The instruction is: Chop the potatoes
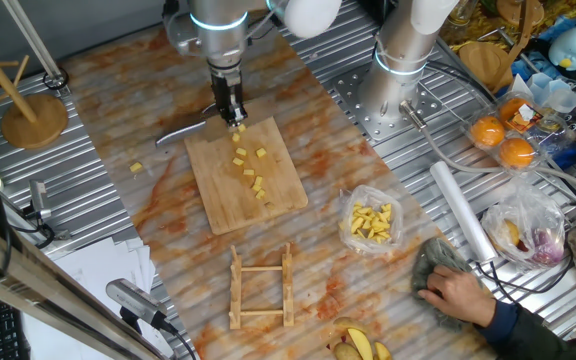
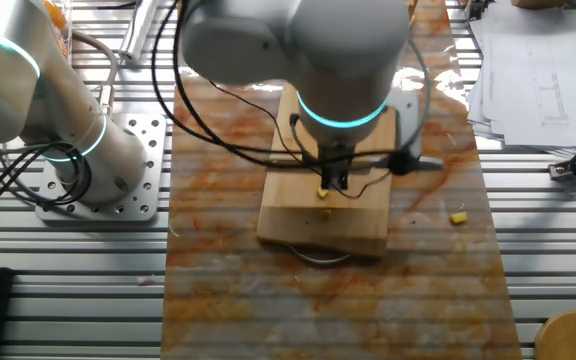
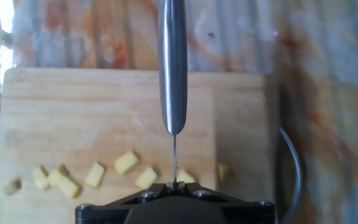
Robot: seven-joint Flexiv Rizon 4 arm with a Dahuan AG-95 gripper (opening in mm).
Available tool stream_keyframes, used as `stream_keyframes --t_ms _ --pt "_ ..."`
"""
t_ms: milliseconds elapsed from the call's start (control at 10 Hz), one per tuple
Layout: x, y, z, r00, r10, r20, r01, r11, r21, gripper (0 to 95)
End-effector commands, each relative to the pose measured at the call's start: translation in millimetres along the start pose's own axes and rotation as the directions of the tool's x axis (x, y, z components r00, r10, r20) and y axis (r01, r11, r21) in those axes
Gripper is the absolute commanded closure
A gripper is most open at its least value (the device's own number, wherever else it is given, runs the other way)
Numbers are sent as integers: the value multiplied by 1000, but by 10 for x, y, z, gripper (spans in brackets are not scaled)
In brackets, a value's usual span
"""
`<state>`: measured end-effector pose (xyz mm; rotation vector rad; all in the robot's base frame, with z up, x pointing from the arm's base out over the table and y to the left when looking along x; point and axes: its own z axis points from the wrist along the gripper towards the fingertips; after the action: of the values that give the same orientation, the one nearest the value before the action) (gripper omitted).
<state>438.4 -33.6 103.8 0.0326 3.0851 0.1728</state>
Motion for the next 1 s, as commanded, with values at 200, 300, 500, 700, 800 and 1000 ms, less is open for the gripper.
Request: stream_keyframes --t_ms 200,300,500,700,800,1000 --pt "-275 252 -24 997 78 -5 -78 997 3 950" --pt "-308 372 -27 997 83 -4 -83 997 2 950" --pt "-333 585 3 995 95 1 -95 995 2 950" --pt "-356 757 -9 995 102 -3 -102 995 1 950" --pt "-362 790 -13 995 99 0 -99 995 -8 950" --pt "-400 889 -50 995 97 -10 -98 995 -22 950"
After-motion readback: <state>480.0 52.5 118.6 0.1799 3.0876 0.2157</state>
